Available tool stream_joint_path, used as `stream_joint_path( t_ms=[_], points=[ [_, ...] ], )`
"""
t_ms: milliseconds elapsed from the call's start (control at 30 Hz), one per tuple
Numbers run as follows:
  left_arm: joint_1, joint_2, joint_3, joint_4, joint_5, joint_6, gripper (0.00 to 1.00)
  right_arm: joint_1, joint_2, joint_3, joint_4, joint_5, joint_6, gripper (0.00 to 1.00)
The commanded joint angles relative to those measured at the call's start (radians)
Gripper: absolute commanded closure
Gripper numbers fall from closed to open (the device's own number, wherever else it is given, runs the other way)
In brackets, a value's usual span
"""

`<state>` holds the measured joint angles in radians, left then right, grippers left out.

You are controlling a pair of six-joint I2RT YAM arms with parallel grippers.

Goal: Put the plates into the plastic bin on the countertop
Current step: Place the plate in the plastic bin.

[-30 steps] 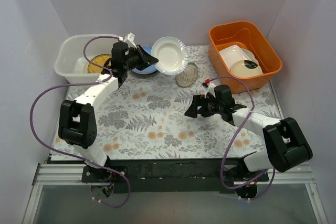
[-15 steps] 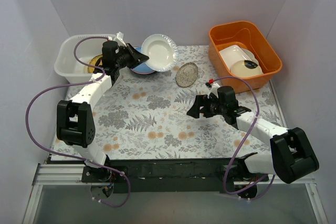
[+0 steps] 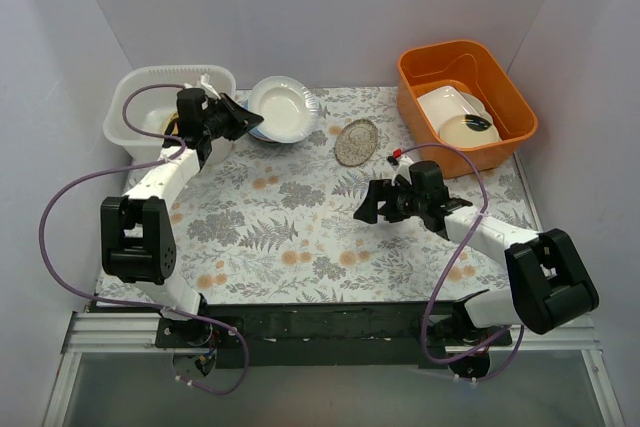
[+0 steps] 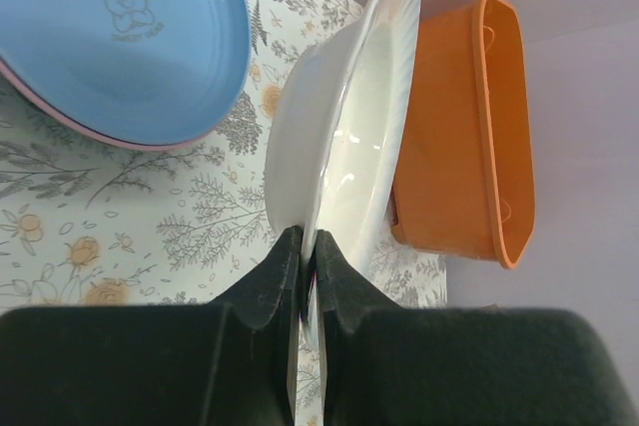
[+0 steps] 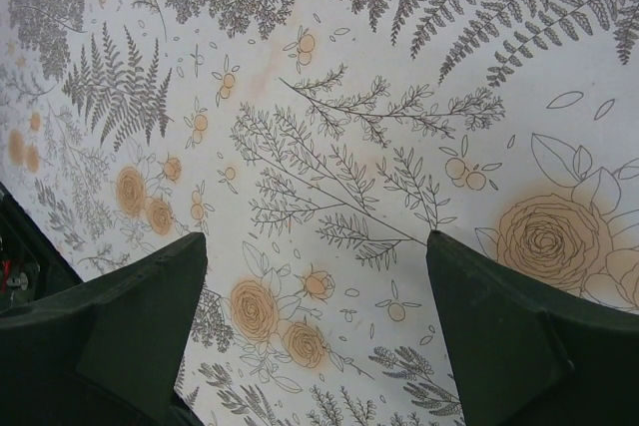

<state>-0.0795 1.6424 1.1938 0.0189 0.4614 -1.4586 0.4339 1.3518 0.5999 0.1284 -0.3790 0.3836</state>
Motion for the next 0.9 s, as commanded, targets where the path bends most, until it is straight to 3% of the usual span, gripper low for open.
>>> stream_joint_path(
  t_ms=[0, 600, 867],
  points=[
    [0.044, -0.13, 0.003, 0.085, 0.026, -0.026, 1.0, 0.002, 0.017, 0.052, 0.019, -0.018, -0.025, 0.02],
    [0.195, -0.104, 0.035, 0.147, 0.102, -0.106, 1.0, 0.002, -0.057, 0.021, -0.044, 0.048, -0.022, 0.02],
    [0.244, -0.113, 0.078, 0.093, 0.053, -0.083, 1.0, 0.002, -0.031, 0.041, -0.036, 0.04, -0.026, 0.02]
  ],
)
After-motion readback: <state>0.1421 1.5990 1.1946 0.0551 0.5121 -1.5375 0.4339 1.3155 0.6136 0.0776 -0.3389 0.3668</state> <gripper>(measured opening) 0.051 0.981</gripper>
